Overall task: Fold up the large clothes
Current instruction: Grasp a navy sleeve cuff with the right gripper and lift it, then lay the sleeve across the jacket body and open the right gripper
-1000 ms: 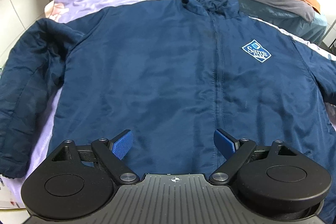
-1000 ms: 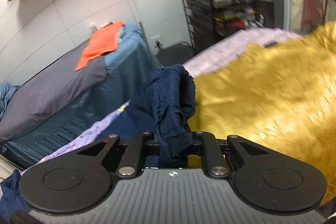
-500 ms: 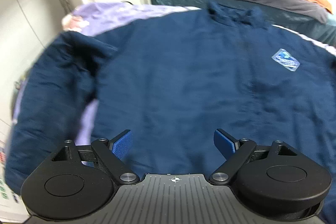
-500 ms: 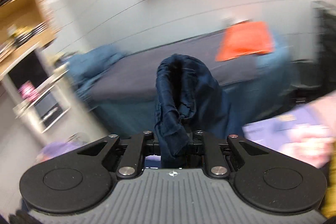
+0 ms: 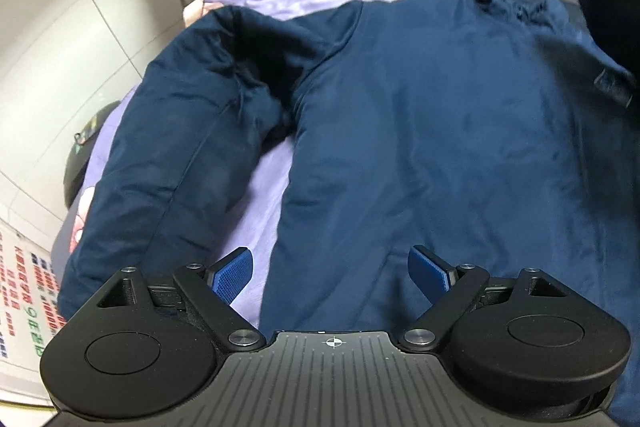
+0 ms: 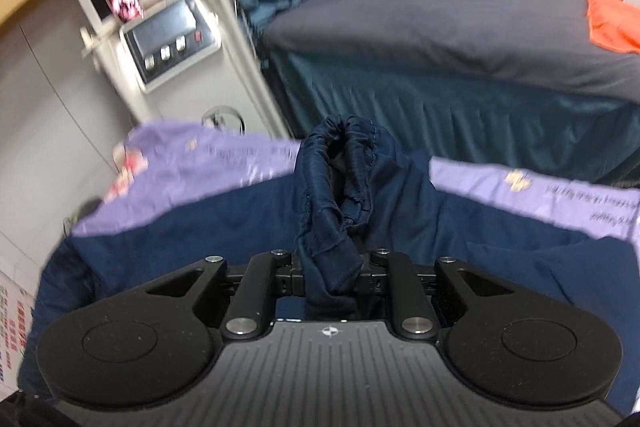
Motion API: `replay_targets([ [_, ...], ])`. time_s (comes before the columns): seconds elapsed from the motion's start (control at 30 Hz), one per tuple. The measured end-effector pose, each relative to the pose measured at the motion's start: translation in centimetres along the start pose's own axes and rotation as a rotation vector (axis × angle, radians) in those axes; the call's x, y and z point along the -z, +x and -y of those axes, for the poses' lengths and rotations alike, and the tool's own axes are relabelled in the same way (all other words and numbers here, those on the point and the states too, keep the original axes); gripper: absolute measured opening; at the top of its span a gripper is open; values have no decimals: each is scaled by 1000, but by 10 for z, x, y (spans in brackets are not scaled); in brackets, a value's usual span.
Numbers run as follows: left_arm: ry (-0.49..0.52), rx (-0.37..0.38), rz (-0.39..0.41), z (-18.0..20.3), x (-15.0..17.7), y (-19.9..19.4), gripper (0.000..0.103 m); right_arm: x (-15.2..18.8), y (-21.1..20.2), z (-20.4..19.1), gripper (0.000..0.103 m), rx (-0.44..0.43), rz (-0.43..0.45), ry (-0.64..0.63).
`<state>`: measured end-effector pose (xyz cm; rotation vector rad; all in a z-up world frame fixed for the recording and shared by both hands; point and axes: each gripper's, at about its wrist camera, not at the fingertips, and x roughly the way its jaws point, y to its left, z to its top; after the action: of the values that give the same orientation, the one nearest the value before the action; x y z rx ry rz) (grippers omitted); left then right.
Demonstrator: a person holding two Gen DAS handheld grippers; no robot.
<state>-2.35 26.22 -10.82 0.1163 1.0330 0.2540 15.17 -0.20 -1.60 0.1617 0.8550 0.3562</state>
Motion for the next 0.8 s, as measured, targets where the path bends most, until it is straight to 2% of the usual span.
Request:
replay_targets([
  [0.2,-19,20,10,0,-4,1,103,27,34,-26,30,28,-65,-40],
  [0.23,-21,24,11,1,-5,1,103,32,39,-29,41,24,-83,-41],
  [0.27,-19,31,11,2,-6,2,103,38,45,-31,58,7,-99,-40],
  [0.33,-9,38,9,6,-7,4,103,47,48,-33,68,-16,-126,-47],
  [0.4,10,37,2,11,-7,7,103,55,48,-34,69,-18,-171,-21],
  [0.43,20,37,-3,13,-8,8,103,56,47,-34,74,-31,-184,4],
  [0.5,33,35,-12,16,-8,11,103,61,36,-27,79,-78,-184,67],
  [0.57,34,44,-19,17,-11,14,103,67,23,-18,84,-90,-181,101],
  [0.67,32,69,-6,19,-17,14,103,77,3,2,86,-65,-167,137],
  [0.8,60,100,43,29,-36,13,103,92,-21,42,86,44,-135,179],
])
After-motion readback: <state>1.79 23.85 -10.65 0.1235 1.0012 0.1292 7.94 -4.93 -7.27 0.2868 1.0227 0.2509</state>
